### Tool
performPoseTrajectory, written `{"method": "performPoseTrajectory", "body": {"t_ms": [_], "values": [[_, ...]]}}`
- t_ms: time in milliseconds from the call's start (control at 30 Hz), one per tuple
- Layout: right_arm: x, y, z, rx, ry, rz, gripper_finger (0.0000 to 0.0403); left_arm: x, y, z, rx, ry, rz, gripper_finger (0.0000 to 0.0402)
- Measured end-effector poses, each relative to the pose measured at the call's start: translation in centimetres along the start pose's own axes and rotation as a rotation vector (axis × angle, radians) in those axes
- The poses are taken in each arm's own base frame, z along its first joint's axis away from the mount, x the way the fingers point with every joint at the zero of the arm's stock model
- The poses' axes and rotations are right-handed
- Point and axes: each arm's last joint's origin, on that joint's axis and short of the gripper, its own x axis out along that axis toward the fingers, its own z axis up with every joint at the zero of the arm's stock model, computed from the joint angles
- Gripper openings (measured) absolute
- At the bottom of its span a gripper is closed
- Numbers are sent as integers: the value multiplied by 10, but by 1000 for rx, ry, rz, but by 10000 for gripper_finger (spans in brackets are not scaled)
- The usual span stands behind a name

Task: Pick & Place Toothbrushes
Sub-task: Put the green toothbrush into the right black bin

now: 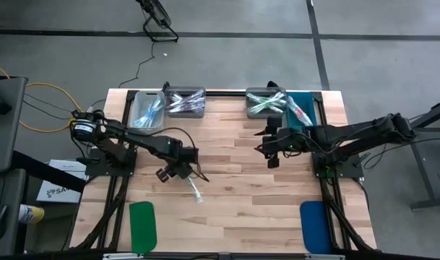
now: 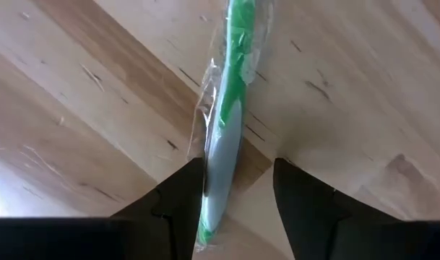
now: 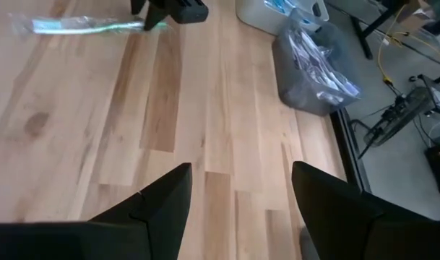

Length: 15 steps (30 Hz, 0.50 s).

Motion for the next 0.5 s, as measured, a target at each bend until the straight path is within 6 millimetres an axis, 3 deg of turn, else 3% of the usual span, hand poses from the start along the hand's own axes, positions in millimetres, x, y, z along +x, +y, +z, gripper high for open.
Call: {"method": "performPoseTrajectory", "body": {"t_ms": [233, 500], "values": [[-2, 5, 2, 46, -12, 18, 232, 4, 0, 2, 4, 31, 20, 146], [-4, 12, 3, 71, -21, 42, 232, 5, 5, 4, 0, 48, 108, 18]]}}
